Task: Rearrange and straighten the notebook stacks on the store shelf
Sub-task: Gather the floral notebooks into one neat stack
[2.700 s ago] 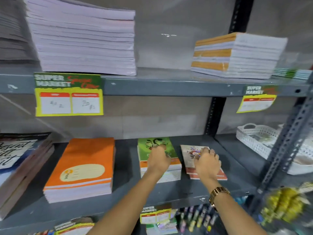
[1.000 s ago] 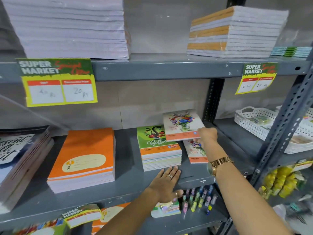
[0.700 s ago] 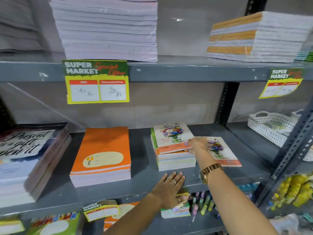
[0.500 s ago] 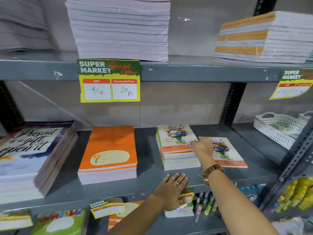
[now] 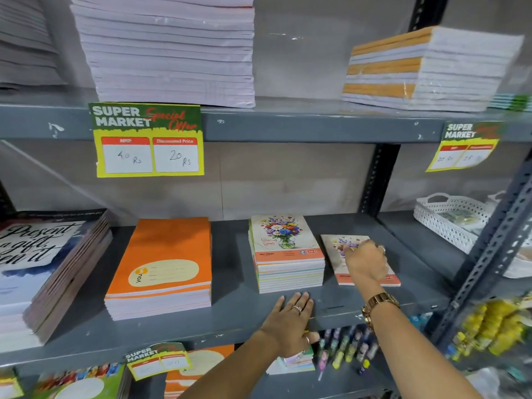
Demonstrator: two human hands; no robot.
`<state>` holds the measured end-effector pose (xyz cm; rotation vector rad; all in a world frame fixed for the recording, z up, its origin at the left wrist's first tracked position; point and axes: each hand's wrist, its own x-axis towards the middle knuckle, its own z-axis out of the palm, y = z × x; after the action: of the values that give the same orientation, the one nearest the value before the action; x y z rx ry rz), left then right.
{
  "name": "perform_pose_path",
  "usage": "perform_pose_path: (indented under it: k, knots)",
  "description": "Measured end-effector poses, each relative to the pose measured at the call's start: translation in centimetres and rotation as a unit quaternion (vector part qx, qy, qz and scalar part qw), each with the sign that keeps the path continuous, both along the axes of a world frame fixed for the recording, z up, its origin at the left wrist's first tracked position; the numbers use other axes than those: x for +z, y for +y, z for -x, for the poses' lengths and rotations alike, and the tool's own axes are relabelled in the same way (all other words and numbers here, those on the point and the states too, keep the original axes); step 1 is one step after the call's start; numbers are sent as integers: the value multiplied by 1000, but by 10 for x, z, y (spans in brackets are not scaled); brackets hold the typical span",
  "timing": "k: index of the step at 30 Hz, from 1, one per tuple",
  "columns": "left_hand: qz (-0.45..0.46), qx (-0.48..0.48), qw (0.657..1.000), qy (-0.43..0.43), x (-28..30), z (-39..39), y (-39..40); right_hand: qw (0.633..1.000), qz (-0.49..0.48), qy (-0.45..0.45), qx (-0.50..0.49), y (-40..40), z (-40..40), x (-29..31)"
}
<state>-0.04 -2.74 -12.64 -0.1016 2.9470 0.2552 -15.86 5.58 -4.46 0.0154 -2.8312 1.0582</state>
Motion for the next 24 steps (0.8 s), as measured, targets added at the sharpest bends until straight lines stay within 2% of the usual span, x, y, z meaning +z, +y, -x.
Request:
perform_pose_path:
  k: [13,20,24]
  knots:
    - [-5,1,1000,-3,4,55,47,981,-94,-172,12,67,44,-24]
    - [23,11,1000,-11,1,63,54,968,-183,-167,29,62,55,-25]
    - [41,11,999,-7,-2,61,54,969,-157,-193,17,60,62,-25]
